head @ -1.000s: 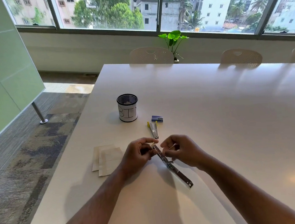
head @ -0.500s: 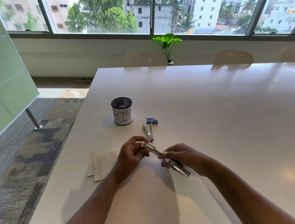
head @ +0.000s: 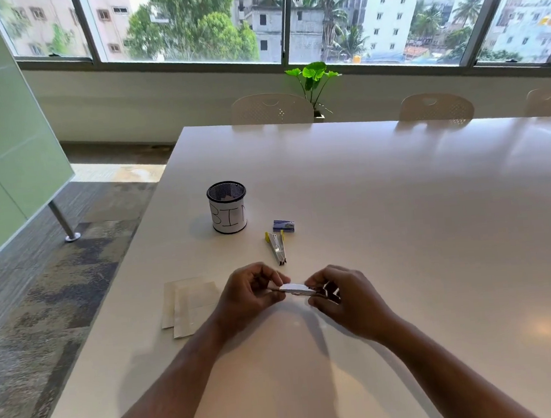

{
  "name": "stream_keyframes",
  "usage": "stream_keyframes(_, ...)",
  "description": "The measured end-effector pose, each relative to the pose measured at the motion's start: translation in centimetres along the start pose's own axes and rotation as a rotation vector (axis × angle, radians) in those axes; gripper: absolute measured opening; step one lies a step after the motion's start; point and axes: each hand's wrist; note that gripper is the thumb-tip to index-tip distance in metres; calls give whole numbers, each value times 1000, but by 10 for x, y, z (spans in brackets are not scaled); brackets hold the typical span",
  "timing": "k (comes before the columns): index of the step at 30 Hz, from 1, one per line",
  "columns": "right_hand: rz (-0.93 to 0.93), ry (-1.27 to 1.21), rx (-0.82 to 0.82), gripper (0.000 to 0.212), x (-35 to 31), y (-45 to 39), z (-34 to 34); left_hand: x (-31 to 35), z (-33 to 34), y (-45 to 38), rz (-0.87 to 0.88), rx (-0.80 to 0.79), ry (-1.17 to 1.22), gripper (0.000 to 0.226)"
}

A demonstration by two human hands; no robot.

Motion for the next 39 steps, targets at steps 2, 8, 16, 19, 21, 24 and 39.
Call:
stream_keyframes(2, -9, 11, 20, 21, 2, 2, 2, -1, 0, 0, 13, 9, -7, 20)
stream_keyframes(8, -16, 70, 34, 24, 2, 3, 5, -2, 0, -1, 42, 12, -70, 22)
stream_keyframes(16, -29, 227, -32, 28, 3, 2, 5, -3, 6, -1, 79, 13, -258, 32)
stream_keyframes(19, -48, 198, 36, 34, 3, 2, -2, -2, 7, -1, 77, 32, -254, 33)
stream_keyframes(21, -26, 164, 28, 38, 4, -1, -5, -2, 6, -2, 60, 55, -228, 31)
stream_keyframes(24, 17, 161, -57, 33, 8, 1, -3, -4, 7, -2, 68, 55, -241, 28)
stream_keyframes(39, 359, 27, -525, 18, -31, -33, -29, -8, 7, -2, 38, 33, -115, 10)
Point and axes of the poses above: each hand's wrist, its own y-axis away from the middle knuckle, its own z-axis out of the palm, x = y × z, and after that the axes turned 8 degrees about -y, right-handed
